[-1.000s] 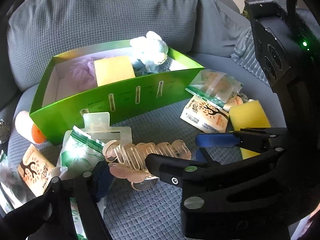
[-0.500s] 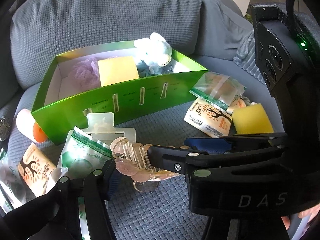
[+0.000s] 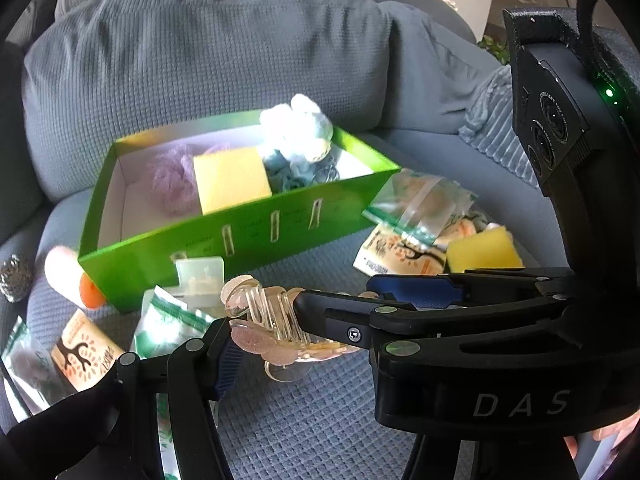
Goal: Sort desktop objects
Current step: 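Grasp the clear peach claw hair clip with both grippers, then carry the claw clip with both grippers over the green box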
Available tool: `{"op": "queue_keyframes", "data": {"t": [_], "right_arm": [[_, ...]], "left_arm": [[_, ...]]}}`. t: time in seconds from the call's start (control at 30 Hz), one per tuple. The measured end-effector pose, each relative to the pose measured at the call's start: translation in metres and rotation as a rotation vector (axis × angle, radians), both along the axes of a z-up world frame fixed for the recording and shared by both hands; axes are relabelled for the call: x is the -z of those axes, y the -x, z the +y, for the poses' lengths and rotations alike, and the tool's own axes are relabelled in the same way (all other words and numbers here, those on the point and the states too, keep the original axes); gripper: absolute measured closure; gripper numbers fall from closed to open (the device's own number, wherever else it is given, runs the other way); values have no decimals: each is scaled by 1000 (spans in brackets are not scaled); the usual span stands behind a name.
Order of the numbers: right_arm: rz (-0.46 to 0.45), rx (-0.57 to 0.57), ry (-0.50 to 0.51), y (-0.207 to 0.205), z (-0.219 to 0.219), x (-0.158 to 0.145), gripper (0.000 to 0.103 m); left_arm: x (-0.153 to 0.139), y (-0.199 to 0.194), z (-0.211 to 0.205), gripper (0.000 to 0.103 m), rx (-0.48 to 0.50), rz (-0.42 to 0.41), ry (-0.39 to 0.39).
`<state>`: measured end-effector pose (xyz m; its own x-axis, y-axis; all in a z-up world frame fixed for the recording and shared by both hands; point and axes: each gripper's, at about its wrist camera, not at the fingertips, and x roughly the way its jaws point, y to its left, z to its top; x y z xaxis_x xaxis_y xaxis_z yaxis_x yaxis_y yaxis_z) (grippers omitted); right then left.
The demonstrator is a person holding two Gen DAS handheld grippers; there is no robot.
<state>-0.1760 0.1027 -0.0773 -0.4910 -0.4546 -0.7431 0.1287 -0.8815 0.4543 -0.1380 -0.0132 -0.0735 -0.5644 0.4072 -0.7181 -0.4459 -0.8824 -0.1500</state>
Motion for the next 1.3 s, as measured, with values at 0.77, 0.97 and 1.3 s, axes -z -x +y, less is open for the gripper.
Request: {"op": "queue_keyframes", "data": {"t": [0.77, 0.97, 1.3], "right_arm": [[167, -28, -13, 39, -21, -71, 45], [179, -43, -13, 54, -30, -75, 45], [186, -67, -28, 89, -49, -71, 46]], "left_arm": [[-70, 37, -16, 40, -30, 128, 20], [-76, 50, -26, 40, -46, 136, 22], [-73, 83, -46, 40, -86, 115, 16]]}}
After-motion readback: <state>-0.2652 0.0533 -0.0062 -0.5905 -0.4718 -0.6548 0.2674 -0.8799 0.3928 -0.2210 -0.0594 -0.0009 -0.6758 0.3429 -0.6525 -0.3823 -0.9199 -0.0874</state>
